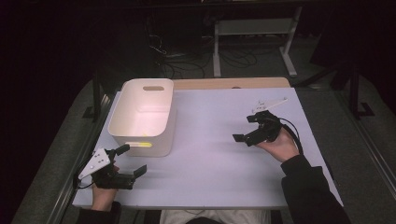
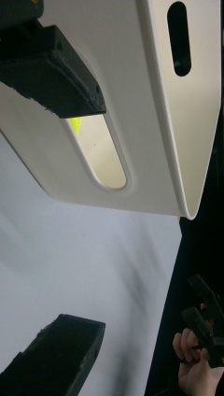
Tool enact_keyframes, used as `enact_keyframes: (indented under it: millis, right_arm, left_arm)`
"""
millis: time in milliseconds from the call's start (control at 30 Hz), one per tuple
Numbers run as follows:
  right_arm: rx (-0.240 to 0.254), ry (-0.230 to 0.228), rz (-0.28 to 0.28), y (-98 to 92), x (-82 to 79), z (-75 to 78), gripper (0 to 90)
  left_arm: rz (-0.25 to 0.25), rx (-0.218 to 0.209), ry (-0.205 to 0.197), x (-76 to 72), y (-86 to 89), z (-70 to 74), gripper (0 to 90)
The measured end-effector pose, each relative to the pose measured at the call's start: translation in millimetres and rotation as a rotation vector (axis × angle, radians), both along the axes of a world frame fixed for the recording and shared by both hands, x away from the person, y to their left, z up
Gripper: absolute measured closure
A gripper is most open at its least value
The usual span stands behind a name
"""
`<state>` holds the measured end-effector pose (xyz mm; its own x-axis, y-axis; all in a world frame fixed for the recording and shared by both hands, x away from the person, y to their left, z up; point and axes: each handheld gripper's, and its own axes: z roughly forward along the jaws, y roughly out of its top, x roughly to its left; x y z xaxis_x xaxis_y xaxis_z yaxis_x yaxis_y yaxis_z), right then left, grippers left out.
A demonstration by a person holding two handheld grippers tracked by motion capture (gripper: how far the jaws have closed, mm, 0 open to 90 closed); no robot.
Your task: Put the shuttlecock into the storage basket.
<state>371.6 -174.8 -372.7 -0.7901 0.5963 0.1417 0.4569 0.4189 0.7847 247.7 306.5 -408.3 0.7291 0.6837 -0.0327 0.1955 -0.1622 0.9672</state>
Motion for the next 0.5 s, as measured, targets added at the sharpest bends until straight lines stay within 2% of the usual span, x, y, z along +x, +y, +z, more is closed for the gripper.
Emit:
enact_keyframes:
  millis: [500]
  right_arm:
    - [0.007, 0.001, -0.034, -19.0, -10.5, -8.3, 0.0]
  left_arm:
    - [-0.001, 0.000, 0.000, 0.0, 0.0, 0.0, 0.0]
